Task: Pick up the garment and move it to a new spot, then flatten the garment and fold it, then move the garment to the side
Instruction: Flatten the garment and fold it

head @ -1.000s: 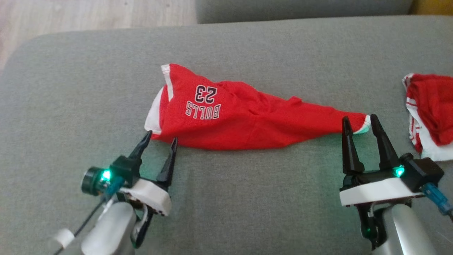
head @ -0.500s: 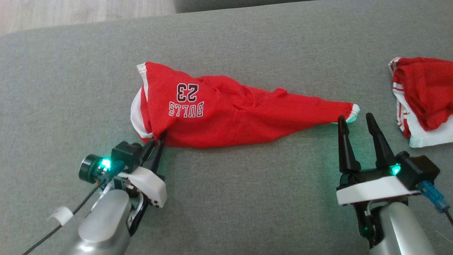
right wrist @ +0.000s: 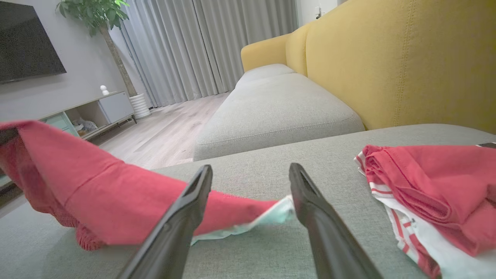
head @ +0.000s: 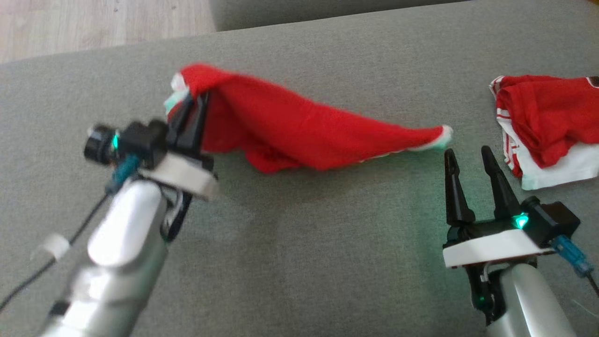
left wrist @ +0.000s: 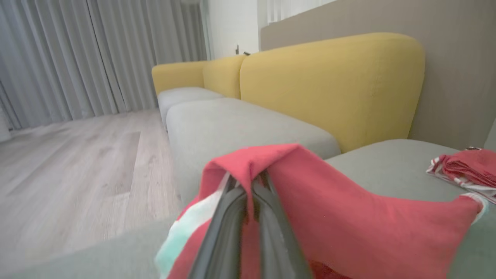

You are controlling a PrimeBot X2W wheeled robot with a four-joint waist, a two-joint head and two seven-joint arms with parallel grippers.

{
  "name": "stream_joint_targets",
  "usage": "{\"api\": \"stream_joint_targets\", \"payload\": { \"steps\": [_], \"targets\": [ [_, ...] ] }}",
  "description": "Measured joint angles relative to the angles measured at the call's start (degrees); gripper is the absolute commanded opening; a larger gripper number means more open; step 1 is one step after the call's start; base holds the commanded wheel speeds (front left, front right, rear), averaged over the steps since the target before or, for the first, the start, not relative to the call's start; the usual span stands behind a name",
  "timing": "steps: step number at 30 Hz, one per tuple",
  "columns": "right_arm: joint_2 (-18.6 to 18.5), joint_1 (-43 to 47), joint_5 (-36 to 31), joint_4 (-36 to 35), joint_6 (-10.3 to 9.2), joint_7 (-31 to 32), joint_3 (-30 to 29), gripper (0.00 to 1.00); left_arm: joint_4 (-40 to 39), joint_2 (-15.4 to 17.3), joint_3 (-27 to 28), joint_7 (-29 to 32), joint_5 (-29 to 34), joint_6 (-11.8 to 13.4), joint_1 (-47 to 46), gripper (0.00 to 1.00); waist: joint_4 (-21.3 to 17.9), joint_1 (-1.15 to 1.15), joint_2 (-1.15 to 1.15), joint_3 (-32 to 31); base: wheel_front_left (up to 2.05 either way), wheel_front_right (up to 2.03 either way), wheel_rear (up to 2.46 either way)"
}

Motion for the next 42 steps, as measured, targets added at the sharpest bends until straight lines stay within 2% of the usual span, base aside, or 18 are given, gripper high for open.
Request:
{"api": "stream_joint_targets", "payload": {
  "steps": [9,11,15,17,19,23,28,33,34,35,36,42],
  "targets": [
    [0.0,-2.0,2.0,0.1,0.00,0.0,2.5,1.00,4.6,-0.2,3.0,-0.2,0.9,-0.1,-20.2,0.00,-3.1,0.00,0.00,-0.1,0.00,0.00,0.00],
    [0.0,-2.3,2.3,-0.1,0.00,0.0,2.5,1.00,5.3,0.3,3.2,-0.3,2.7,0.0,-25.2,0.00,-4.1,0.00,0.00,0.1,0.00,0.00,0.00],
    [0.0,-2.3,2.7,-0.2,0.00,0.0,2.5,1.00,4.5,0.3,2.5,-0.5,6.6,1.8,-30.8,0.00,-5.2,0.00,0.00,1.2,0.00,0.00,0.00],
    [0.0,-2.3,2.7,-0.5,0.00,0.0,2.0,1.00,4.5,0.1,-0.2,-0.5,9.1,1.7,-30.4,0.00,-5.4,0.00,0.00,1.7,0.00,0.00,0.00],
    [0.0,-2.3,2.7,-0.7,0.00,0.0,1.6,1.00,5.2,-0.6,-4.9,-0.5,11.9,0.4,-28.3,0.00,-5.2,0.00,0.00,2.2,0.00,0.00,0.00],
    [0.0,-2.3,2.7,-0.8,0.00,0.0,1.3,1.00,6.3,-2.8,-16.2,-0.5,16.6,-2.2,-18.6,0.00,-4.8,0.00,0.00,2.7,0.00,0.00,0.00],
    [0.0,-2.3,2.5,-0.9,0.00,0.0,-0.3,1.00,6.4,-4.8,-28.7,-0.5,18.6,-3.6,-5.8,0.00,-3.5,0.00,0.00,2.6,0.00,0.00,0.00],
    [0.0,-2.3,1.5,-0.9,0.00,0.0,-2.1,1.00,5.3,-6.1,-36.2,0.0,18.0,-3.8,-1.6,0.00,-1.6,-0.01,0.00,2.1,0.00,0.00,0.00],
    [0.0,-2.3,1.3,-0.9,0.00,0.0,-2.3,1.00,5.2,-6.3,-37.0,0.3,17.5,-4.0,-1.5,0.15,-1.1,-0.01,0.00,2.0,0.00,0.00,0.00],
    [0.0,-2.3,1.0,-0.9,0.00,0.0,-2.4,1.00,5.3,-6.4,-37.7,0.8,17.0,-4.1,-1.4,0.80,-0.7,-0.01,0.00,1.8,0.00,0.00,0.00],
    [0.0,-2.3,0.9,-0.9,0.00,0.0,-2.5,1.00,5.3,-6.5,-38.0,1.1,16.5,-4.1,-1.4,1.00,-0.2,-0.01,0.00,1.7,0.00,0.00,0.00],
    [0.0,-2.3,0.5,-0.9,0.00,0.0,-2.9,1.00,6.3,-6.5,-37.4,2.2,14.0,-3.5,-0.7,1.00,1.8,-0.01,0.00,0.9,0.00,0.00,0.00]
  ]
}}
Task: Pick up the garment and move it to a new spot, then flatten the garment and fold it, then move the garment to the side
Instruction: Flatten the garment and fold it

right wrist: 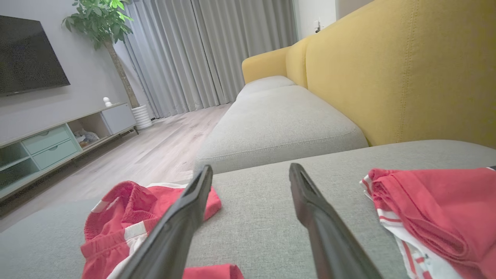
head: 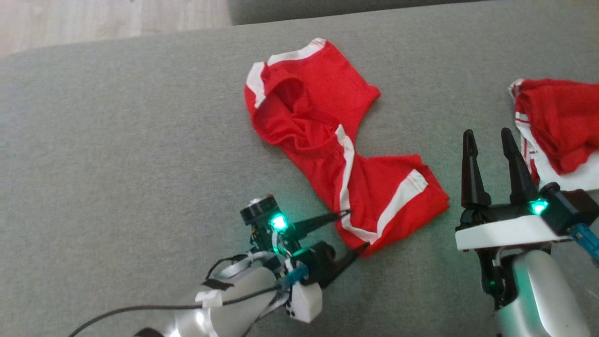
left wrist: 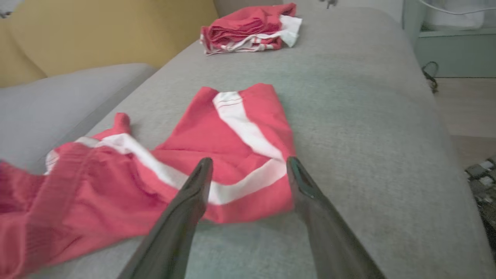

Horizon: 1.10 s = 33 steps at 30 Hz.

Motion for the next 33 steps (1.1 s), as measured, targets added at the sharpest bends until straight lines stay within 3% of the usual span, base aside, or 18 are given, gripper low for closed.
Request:
{"api": "stream_joint_targets", "payload": {
  "steps": [6,15,18,20,24,29,33],
  "targets": [
    [0.0,0.1,-0.4,0.3,0.00,0.0,0.4,1.00,-1.3,0.1,6.3,-0.6,-5.5,3.7,1.1,1.00,1.8,0.00,0.00,-1.3,0.00,0.00,0.00],
    [0.0,1.2,-0.8,0.3,0.00,0.0,0.3,1.00,-13.5,4.5,26.1,-2.3,-16.6,13.9,7.5,1.00,3.2,0.00,0.00,-2.7,0.00,0.00,0.00],
    [0.0,2.2,-1.0,0.3,0.00,0.0,0.4,1.00,-18.1,5.4,32.0,-2.3,-17.8,15.6,13.2,1.00,3.7,0.00,0.00,-2.8,0.00,0.00,0.00],
    [0.0,2.6,-1.2,0.3,0.00,0.0,0.4,1.00,-19.5,5.4,34.6,-2.3,-18.7,15.6,17.7,1.00,3.9,0.00,0.00,-2.8,0.00,0.00,0.00],
    [0.0,2.7,-1.4,0.3,0.00,0.0,0.9,1.00,-19.6,5.4,36.7,-2.3,-18.0,12.9,22.9,1.00,3.8,0.00,0.00,-2.5,0.00,0.00,0.00],
    [0.0,2.6,-1.4,0.3,0.00,0.0,1.5,1.00,-16.7,6.2,33.4,-1.4,-15.7,6.9,18.7,1.00,2.5,0.00,0.00,-1.6,0.00,0.00,0.00],
    [0.0,2.4,-1.0,0.3,0.00,0.0,2.1,1.00,-15.2,5.9,29.6,5.2,-15.4,2.3,11.5,1.00,1.2,0.01,0.00,-0.4,0.00,0.00,0.00]
  ]
}}
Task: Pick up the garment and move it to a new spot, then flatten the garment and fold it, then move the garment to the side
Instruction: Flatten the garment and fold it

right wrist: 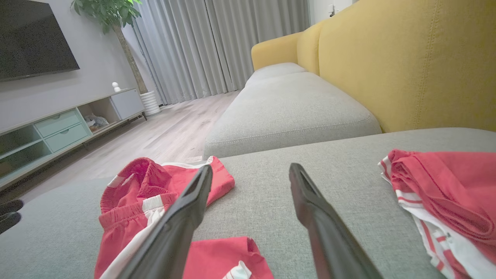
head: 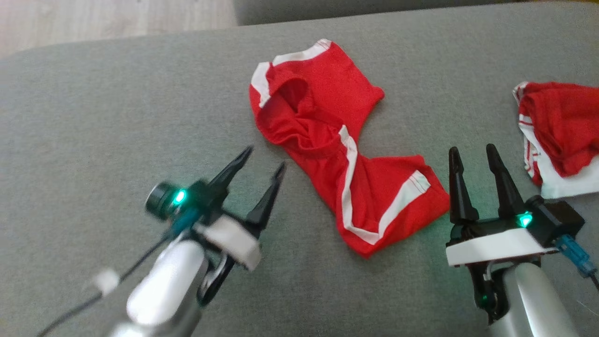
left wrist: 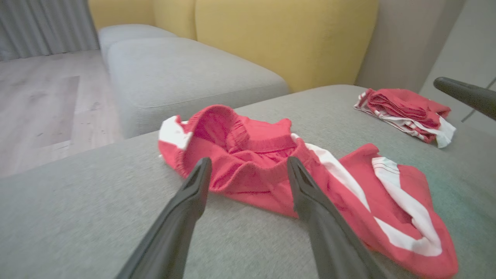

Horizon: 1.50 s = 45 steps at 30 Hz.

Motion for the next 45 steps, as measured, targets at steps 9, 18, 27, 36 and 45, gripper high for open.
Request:
{"api": "stream_joint_targets", "payload": {
  "steps": [9,18,27,36,45],
  "targets": [
    [0.0,-1.5,1.8,0.1,0.00,0.0,2.3,1.00,3.8,-4.3,-2.0,20.8,-13.2,-2.5,-11.8,1.00,-4.2,0.00,0.00,2.9,0.00,0.00,0.00],
    [0.0,-3.6,4.1,0.1,0.00,0.0,3.4,1.00,6.1,-1.5,-3.8,46.6,-24.1,-2.5,-24.5,1.00,-8.2,0.00,0.00,5.1,0.00,0.00,0.00],
    [0.0,-4.1,5.8,0.1,0.00,0.0,4.1,1.00,6.1,1.2,-5.5,54.7,-26.7,-2.5,-24.7,1.00,-11.1,0.00,0.00,6.5,0.00,0.00,0.00],
    [0.0,-4.8,5.8,0.1,0.00,0.0,4.1,1.00,5.2,0.8,-5.4,55.9,-28.1,-2.4,-24.7,1.00,-12.0,0.00,0.00,7.2,0.00,0.00,0.00],
    [0.0,-4.8,5.8,0.5,0.00,0.0,4.2,1.00,4.3,0.2,-7.0,58.3,-28.8,-2.4,-24.6,0.05,-12.0,0.00,0.00,7.2,0.00,0.00,0.00]
  ]
}}
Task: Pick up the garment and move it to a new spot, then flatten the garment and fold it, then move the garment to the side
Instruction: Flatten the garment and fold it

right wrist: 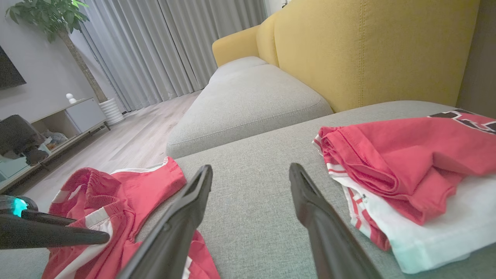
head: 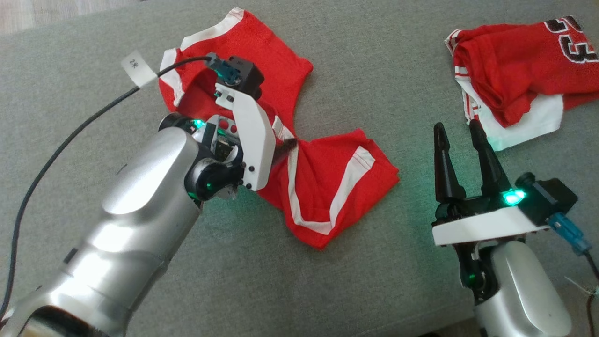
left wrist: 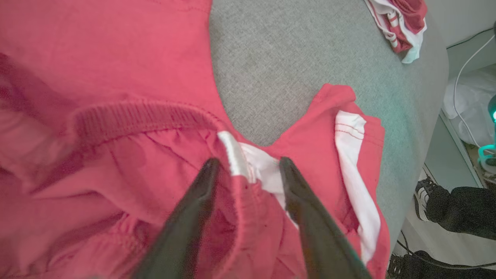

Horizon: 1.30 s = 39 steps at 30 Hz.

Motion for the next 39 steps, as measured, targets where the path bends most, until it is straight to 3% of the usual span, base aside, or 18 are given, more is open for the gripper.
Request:
{"api": "stream_joint_targets", "payload": {
  "steps": [1,6,15,21,29,37,38,39],
  "targets": [
    [0.0,0.0,0.0,0.0,0.00,0.0,0.0,1.00,0.0,0.0,0.0,0.0,0.0,0.0,0.0,0.00,0.0,0.00,0.00,0.0,0.00,0.00,0.00],
    [0.0,0.0,0.0,0.2,0.00,0.0,-0.7,1.00,-0.1,0.0,1.0,-2.3,-0.6,0.5,0.0,0.00,1.0,0.00,0.00,-0.3,0.00,0.00,0.00],
    [0.0,0.2,-1.9,1.0,0.00,0.0,-3.8,1.00,-3.1,1.5,5.4,-12.3,-2.3,0.4,2.1,0.00,5.5,0.00,0.00,-3.2,0.00,0.00,0.00],
    [0.0,1.9,-3.6,2.1,0.00,0.0,-4.8,1.00,-6.9,6.8,5.7,-17.4,-2.5,0.0,9.4,0.00,10.1,-0.01,0.00,-6.0,0.00,0.00,0.00],
    [0.0,3.1,-4.2,2.8,0.00,0.0,-5.5,1.00,-13.6,11.4,7.2,-23.4,-2.8,0.0,18.1,0.00,16.1,-0.01,0.00,-9.0,0.00,0.00,0.00],
    [0.0,5.1,-5.6,3.5,0.00,0.0,-5.6,1.00,-14.4,10.4,4.6,-33.7,1.8,1.3,30.2,0.00,20.1,-0.01,0.00,-11.2,0.00,0.00,0.00],
    [0.0,5.1,-5.8,3.5,0.00,0.0,-5.6,1.00,-13.9,10.1,4.2,-35.0,2.5,1.5,30.7,0.36,20.4,-0.01,0.00,-11.4,0.00,0.00,0.00],
    [0.0,5.2,-6.0,3.5,0.00,0.0,-5.7,1.00,-13.2,9.7,4.0,-36.1,3.1,1.7,31.0,0.87,20.6,-0.01,0.00,-11.6,0.00,0.00,0.00]
  ]
}}
